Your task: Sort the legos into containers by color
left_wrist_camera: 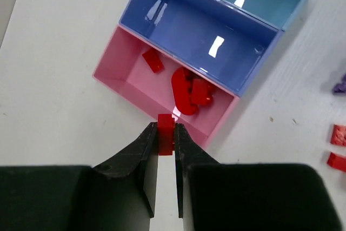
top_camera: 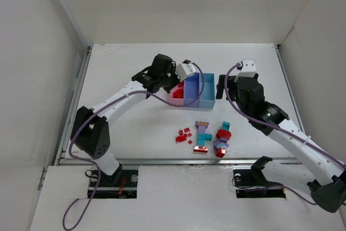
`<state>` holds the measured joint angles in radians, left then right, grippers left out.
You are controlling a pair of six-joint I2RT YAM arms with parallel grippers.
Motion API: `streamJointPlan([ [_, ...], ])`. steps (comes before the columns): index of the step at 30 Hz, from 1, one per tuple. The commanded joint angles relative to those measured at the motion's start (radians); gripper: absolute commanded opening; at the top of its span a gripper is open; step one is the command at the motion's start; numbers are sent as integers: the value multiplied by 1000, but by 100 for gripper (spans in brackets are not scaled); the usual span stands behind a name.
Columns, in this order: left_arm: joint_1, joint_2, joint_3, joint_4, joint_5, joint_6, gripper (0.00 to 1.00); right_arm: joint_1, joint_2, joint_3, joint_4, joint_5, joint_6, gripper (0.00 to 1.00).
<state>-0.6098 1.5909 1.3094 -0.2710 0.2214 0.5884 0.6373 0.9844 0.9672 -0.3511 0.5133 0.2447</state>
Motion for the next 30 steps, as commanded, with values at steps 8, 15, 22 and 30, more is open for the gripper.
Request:
streamJointPlan([
  [8,25,230,180,-4,-59,-56,4,10,22,64,1,-104,-113,99],
  [15,36,219,180,-34,-41,-58,50,10,22,73,12,-295,-205,99],
  [22,36,160,205,-83,1,-117,71,10,49,84,-40,-515,-283,99],
  [30,82,95,139,-85,-13,-117,70,19,59,74,-54,-579,-294,99],
])
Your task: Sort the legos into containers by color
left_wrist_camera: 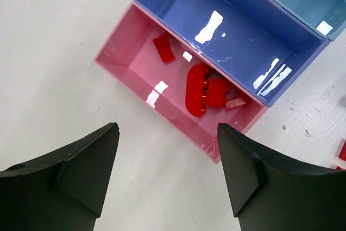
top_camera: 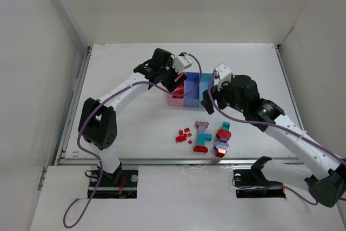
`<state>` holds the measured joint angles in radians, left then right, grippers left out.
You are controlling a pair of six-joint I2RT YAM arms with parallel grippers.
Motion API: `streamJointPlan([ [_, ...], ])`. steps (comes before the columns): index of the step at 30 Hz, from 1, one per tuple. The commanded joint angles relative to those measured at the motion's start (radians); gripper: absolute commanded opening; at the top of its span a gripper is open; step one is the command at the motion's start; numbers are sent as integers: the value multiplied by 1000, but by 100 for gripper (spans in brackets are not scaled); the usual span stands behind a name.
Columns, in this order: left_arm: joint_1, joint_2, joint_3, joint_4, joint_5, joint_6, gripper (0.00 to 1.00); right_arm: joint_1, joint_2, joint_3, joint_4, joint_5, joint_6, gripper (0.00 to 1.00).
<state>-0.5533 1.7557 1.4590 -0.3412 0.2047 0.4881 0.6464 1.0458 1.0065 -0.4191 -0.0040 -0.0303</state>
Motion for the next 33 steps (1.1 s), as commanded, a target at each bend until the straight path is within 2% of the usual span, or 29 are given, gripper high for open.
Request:
streamJointPlan([
  [1,39,-81,-11,-25,4,-17,69,19,-3,15,23,-74,-19,99],
  [4,128,-136,-78,-44,25,-49,68,82,43,6,36,-97,-55,97],
  [6,200,-191,-174,-44,35,-49,68,119,140,27,17,-108,-101,88],
  [7,223,-211,-210,-44,35,-49,68,137,178,41,5,-120,-118,82],
  [8,245,-229,-241,-30,35,-49,68,172,215,67,-24,-131,-138,71],
  [12,315,-315,-353,1,22,-91,67,249,403,118,-84,-183,-227,45],
  [14,325,-357,-388,11,22,-101,67,269,436,118,-84,-208,-261,45],
  [15,325,-366,-397,11,22,-102,67,278,447,118,-84,-220,-270,48],
  [25,345,-410,-462,50,-8,-121,67,355,588,118,-63,-258,-313,48],
  [33,345,-420,-480,50,2,-121,67,366,666,130,-4,-258,-281,42],
])
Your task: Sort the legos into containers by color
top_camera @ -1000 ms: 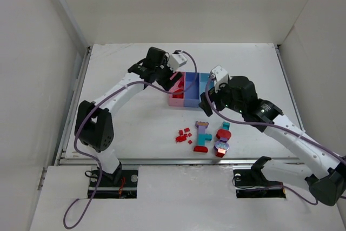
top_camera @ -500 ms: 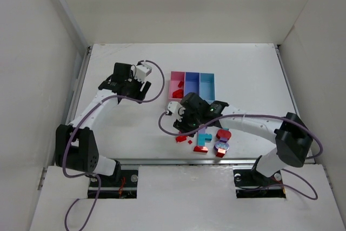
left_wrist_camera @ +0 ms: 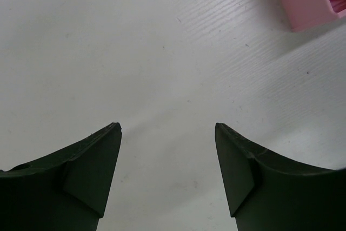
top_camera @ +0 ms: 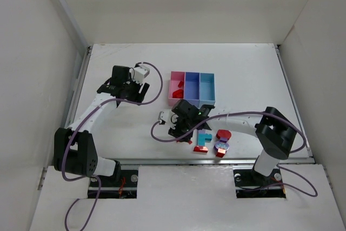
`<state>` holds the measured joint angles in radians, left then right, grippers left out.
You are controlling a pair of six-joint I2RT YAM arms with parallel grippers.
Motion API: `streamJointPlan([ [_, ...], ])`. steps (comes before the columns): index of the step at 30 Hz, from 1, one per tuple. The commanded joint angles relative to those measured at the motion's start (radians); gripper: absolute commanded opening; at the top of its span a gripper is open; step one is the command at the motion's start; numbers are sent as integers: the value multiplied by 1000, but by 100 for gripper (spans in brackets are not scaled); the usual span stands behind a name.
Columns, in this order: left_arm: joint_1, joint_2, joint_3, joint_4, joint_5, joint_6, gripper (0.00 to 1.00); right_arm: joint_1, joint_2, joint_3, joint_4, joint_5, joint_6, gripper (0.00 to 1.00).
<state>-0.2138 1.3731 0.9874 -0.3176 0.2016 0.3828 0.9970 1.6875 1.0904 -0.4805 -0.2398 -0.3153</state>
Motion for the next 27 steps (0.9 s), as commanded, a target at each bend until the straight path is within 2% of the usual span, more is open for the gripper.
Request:
streamJointPlan([
  [1,5,-37,-18,26,5,-16,67,15,24,46,57,-12,13,41],
  [6,5,-37,-18,17,5,-7,67,15,47,46,66,-12,22,30],
  [7,5,-37,-18,17,5,-7,67,15,47,46,66,-12,22,24],
  [11,5,-37,-18,17,5,-7,67,15,47,71,54,-1,22,13],
  [13,5,-37,-27,17,5,-7,67,15,25,80,54,-27,22,11],
  [15,5,-46,-27,8,5,-7,67,15,6,94,54,-27,22,1],
  [23,5,-37,8,-57,96,70,63,-9,-43,218,-10,19,68,0],
  [26,5,-26,19,-87,119,106,62,-130,-95,229,69,-119,169,0],
  [27,5,-26,31,-87,119,107,62,-217,-109,215,115,-268,211,0],
])
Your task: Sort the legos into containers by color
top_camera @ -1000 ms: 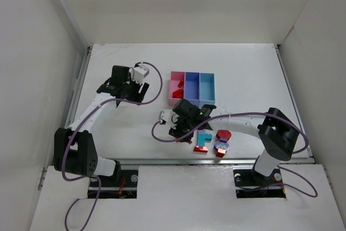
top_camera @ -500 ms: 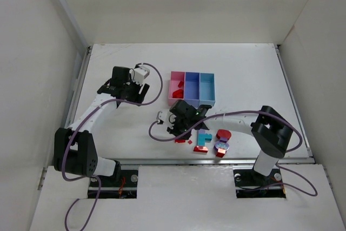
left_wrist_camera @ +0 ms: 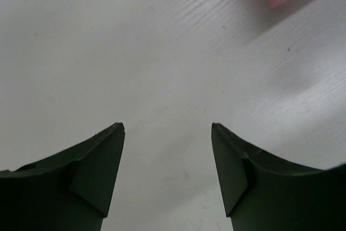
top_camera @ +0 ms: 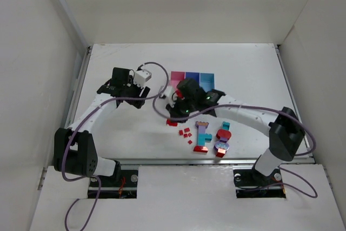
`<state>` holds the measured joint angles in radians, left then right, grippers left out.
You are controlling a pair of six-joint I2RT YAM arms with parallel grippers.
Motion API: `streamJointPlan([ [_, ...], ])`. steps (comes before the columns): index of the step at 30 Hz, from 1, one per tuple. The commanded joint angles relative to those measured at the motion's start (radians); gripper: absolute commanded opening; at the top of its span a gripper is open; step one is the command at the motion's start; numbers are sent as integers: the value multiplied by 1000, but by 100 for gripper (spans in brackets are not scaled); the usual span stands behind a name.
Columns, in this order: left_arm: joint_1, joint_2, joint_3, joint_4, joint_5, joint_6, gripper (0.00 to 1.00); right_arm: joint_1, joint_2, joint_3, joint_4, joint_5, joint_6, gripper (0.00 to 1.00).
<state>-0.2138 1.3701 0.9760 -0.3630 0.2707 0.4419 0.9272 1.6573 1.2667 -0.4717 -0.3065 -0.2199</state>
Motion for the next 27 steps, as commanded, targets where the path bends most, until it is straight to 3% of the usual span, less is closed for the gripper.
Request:
streamJointPlan([
  [1,5,-13,43,-42,50,47,62,-190,-91,10,227,-279,166,0],
  [4,5,0,55,-42,50,47,62,-299,-87,32,376,-399,371,0],
  [13,-29,63,75,21,-67,-15,62,-301,78,197,377,215,675,0],
  [17,-38,72,96,30,-88,-34,62,-301,113,207,377,355,715,0],
  [21,-38,83,96,30,-88,-54,62,-301,179,258,367,365,728,0],
  [24,-38,92,96,30,-99,-54,62,-301,229,295,341,365,728,17],
  [25,-38,92,96,30,-99,-54,62,-301,251,315,314,365,728,35],
  [27,-38,92,96,39,-110,-63,62,-301,269,342,268,365,728,51],
])
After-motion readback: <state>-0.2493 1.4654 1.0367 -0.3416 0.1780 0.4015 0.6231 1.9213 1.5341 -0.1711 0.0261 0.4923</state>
